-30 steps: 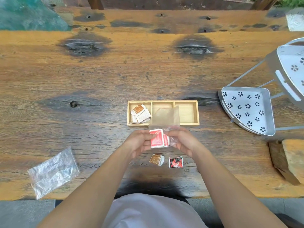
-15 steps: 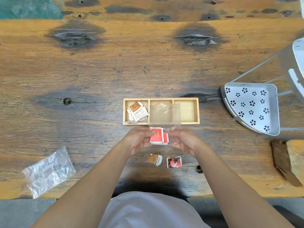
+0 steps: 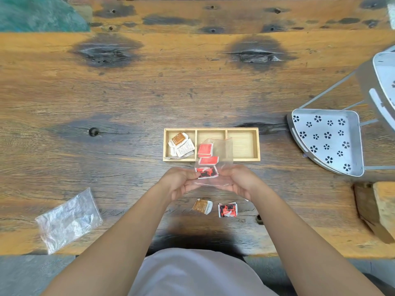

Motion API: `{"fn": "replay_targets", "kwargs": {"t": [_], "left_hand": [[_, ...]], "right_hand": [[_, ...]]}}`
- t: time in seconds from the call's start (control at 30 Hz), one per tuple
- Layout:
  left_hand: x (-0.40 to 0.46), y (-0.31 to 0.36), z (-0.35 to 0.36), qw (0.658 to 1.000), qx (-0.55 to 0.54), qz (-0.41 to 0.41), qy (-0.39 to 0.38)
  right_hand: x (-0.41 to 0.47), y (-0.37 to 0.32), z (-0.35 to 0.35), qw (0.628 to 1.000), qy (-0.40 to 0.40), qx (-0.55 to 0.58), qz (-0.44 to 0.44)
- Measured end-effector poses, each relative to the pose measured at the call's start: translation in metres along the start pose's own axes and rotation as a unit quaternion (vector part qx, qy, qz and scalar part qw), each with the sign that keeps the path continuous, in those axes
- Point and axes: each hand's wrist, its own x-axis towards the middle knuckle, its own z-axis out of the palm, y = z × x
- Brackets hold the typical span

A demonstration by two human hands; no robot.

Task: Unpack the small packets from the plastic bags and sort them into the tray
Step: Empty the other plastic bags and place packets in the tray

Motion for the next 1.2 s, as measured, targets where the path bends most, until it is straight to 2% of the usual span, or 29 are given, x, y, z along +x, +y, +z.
{"fn": "replay_targets", "kwargs": {"t": [0.33,0.53,0.73,1.2], "left_hand": [[-0.014,0.011,0.010,0.998,-0.024,0.052,-0.003],[-0.023,0.027,0.018,0.999,-0.023,0.044,-0.001],[-0.031,0.035,0.016,0.996,-0.042,0.072,-0.008],[-0.032,-0.008,0.006,0.998,-0.018,0.052,0.018]], "right_hand": [[-0.014,-0.011,-0.001,0.998,0.006,0.060,-0.027],[-0.020,-0.025,0.003,0.997,0.022,0.065,-0.023],[-0.032,-0.036,0.007,0.996,0.013,0.081,-0.046],[-0.037,0.003,0.010,0.997,0.039,0.067,-0.019]]}}
